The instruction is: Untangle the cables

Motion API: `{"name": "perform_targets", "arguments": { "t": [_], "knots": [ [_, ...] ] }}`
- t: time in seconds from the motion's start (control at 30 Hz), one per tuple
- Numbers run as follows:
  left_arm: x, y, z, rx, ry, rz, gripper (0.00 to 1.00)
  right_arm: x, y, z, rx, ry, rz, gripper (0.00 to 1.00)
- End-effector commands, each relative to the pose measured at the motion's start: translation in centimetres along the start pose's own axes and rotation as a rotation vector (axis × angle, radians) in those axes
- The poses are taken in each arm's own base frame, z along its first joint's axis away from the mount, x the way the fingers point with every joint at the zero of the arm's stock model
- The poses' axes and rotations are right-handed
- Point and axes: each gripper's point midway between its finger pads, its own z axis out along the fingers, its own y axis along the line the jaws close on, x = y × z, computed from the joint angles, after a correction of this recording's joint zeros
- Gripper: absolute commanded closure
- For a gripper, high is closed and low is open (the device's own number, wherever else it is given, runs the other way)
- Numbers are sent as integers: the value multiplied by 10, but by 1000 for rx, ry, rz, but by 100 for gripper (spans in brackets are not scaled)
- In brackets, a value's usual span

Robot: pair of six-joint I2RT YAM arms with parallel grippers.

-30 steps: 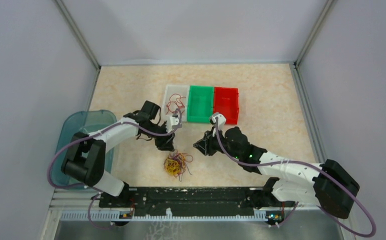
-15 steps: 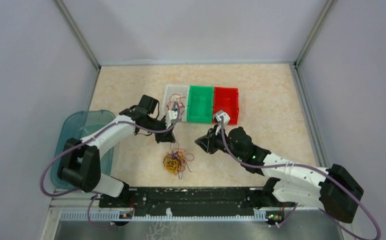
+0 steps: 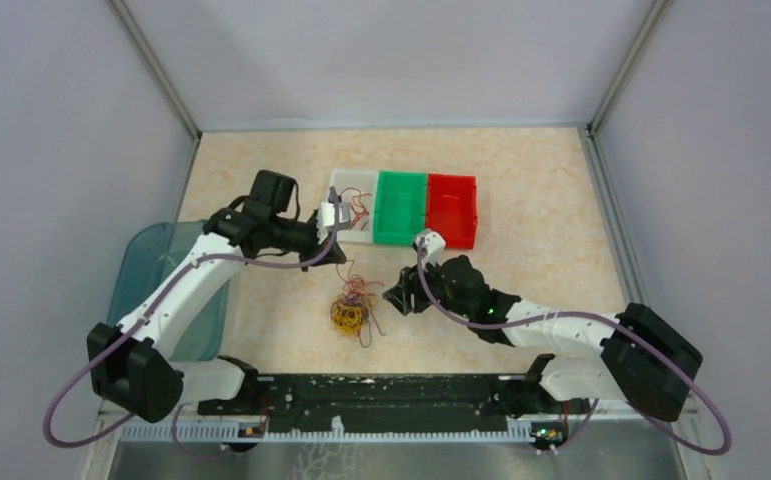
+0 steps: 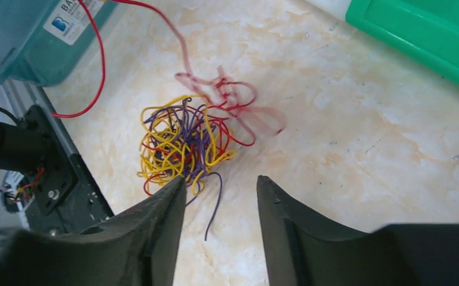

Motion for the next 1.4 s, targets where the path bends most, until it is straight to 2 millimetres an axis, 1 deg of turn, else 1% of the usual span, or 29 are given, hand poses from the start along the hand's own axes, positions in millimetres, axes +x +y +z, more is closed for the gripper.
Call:
{"name": "perform_targets", "arguments": {
  "t": [0.0,0.03,0.07,0.17,0.27,0.3,0.37,0.43,0.5,0.6,0.7,0.77,0.83,0.97,1.03,1.1,1.17,1.23,1.33,1.37],
  "knots": [
    [-11,-15,-11,21,-24,11,100,-40,17,5,-64,-136,-34,46],
    [-16,-17,-14,24,-33,5,100,-47,20,5,-69,-163,-41,40],
    [-23,-18,-17,25,-50,8,100,-55,22,5,-72,-188,-48,37],
    [-47,-21,-28,24,-106,20,100,-80,33,9,-108,-250,-87,34],
    [-66,-24,-36,27,-151,9,100,-103,58,13,-202,-322,-126,30],
    [-71,-25,-38,32,-163,7,100,-108,67,16,-229,-337,-144,29],
    [-80,-28,-43,31,-186,9,100,-112,80,23,-261,-347,-184,28],
    [-89,-29,-49,23,-208,27,100,-115,90,33,-275,-346,-219,28],
    [-97,-30,-54,19,-224,38,100,-117,93,44,-275,-341,-225,29],
    [-108,-32,-61,12,-246,39,100,-117,95,56,-277,-341,-210,34],
    [-120,-34,-70,2,-269,51,100,-111,98,61,-299,-336,-183,44],
    [-129,-34,-78,-22,-287,72,100,-101,96,61,-302,-324,-159,55],
    [-146,-29,-89,-73,-324,120,100,-89,92,57,-305,-319,-128,62],
    [-178,-22,-116,-197,-405,227,100,-59,79,48,-287,-293,-77,65],
    [-193,-21,-130,-251,-443,276,100,-47,72,44,-270,-280,-53,69],
    [-205,-21,-142,-293,-476,318,100,-39,66,40,-253,-278,-35,74],
    [-213,-22,-152,-332,-503,353,100,-33,60,35,-238,-281,-15,77],
    [-218,-22,-159,-365,-520,382,100,-28,55,31,-223,-279,-3,78],
    [-221,-20,-164,-393,-524,409,100,-19,49,27,-202,-267,9,78],
    [-220,-18,-164,-402,-521,408,100,-17,47,26,-196,-265,13,76]
  ]
}}
